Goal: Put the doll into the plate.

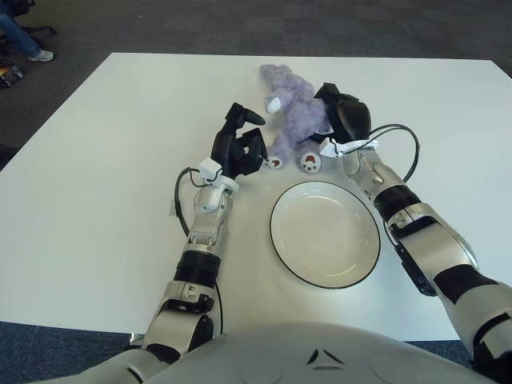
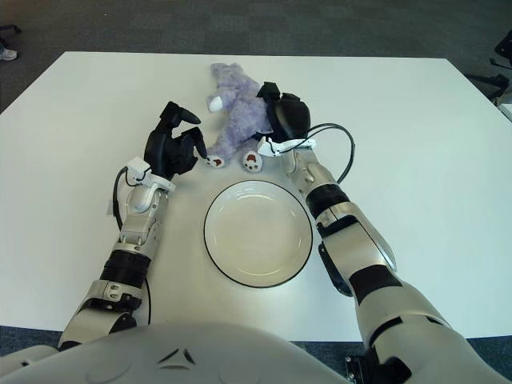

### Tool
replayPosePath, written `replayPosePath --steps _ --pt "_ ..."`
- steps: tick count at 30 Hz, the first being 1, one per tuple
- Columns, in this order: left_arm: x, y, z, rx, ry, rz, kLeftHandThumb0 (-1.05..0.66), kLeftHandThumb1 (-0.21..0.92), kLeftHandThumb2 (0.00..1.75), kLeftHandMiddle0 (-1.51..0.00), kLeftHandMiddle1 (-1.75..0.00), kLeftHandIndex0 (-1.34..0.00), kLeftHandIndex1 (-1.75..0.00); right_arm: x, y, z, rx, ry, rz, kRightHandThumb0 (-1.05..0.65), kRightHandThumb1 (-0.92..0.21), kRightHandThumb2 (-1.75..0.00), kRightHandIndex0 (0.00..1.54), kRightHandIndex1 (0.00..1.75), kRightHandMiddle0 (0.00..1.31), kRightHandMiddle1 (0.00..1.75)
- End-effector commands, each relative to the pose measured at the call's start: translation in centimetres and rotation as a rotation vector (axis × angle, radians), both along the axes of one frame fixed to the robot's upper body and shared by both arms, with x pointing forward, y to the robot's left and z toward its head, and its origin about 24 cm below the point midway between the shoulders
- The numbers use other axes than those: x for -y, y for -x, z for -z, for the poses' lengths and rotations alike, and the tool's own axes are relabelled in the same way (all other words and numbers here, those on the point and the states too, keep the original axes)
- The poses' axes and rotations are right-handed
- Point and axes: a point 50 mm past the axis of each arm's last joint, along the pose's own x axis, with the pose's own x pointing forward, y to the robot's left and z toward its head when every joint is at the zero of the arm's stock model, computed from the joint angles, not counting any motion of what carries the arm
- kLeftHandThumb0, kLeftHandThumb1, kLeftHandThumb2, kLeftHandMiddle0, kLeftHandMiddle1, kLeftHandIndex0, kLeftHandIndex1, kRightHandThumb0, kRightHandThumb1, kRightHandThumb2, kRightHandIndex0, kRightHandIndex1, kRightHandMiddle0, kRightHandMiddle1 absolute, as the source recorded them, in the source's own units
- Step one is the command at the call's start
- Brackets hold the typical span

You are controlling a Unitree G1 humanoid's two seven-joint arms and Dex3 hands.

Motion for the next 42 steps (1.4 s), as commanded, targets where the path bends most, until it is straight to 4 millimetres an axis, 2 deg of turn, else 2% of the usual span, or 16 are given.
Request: replayPosePath --steps 1,10,11,12,15,18,33,42 --pt "-0.5 0.6 1.9 -0.068 -0.013 -0.007 -0.38 0.69 0.84 -1.02 -1.75 -0.33 -1.75 1.4 0.6 0.4 -0.012 -0.013 0.008 0.52 -0.19 -1.47 0.71 1.75 0.86 1.75" --pt "-0.5 0.6 1.9 -0.074 -0.012 -0.010 -0.38 0.69 0.84 -1.01 -1.75 -0.33 -1.75 2.4 1.7 0.1 0.018 -0.019 0.016 0.51 -0.19 -1.44 0.71 1.72 0.81 1.75" --pt "-0.5 0.6 2.0 -0.076 -0.012 -0.009 -0.38 0.69 0.84 -1.01 -1.75 -0.33 -1.75 2.7 2.1 -0.3 0.035 -0.030 0.020 0.33 -0.13 -1.48 0.79 1.59 0.78 1.75" --pt "-0.5 0.6 2.0 -0.078 -0.012 -0.008 -0.38 0.69 0.84 -1.00 -1.75 -0.33 -1.75 3.0 2.5 -0.6 0.047 -0.037 0.023 0.21 -0.09 -1.49 0.82 1.54 0.74 1.75" --pt "-0.6 0.6 2.0 -0.078 -0.013 -0.006 -0.38 0.69 0.84 -0.98 -1.75 -0.33 -1.75 3.4 3.1 -1.3 0.062 -0.064 0.037 0.07 -0.08 -1.51 0.84 1.50 0.67 1.75" --pt "-0.6 0.6 2.0 -0.076 -0.014 -0.002 -0.38 0.69 0.84 -0.98 -1.75 -0.33 -1.75 3.6 3.5 -1.8 0.063 -0.093 0.053 0.02 -0.09 -1.49 0.83 1.51 0.62 1.75" --pt "-0.7 0.5 2.0 -0.064 -0.026 0.011 -0.38 0.70 0.83 -0.94 -1.75 -0.32 -1.75 4.7 3.8 -3.4 0.104 -0.260 0.136 0.00 -0.10 -1.46 0.86 1.42 0.61 1.75" --pt "-0.7 0.4 2.2 -0.066 -0.029 0.006 -0.38 0.71 0.82 -0.97 -1.75 -0.32 -1.75 5.3 3.7 -4.1 0.144 -0.311 0.212 0.00 -0.10 -1.41 0.93 1.37 0.63 1.64"
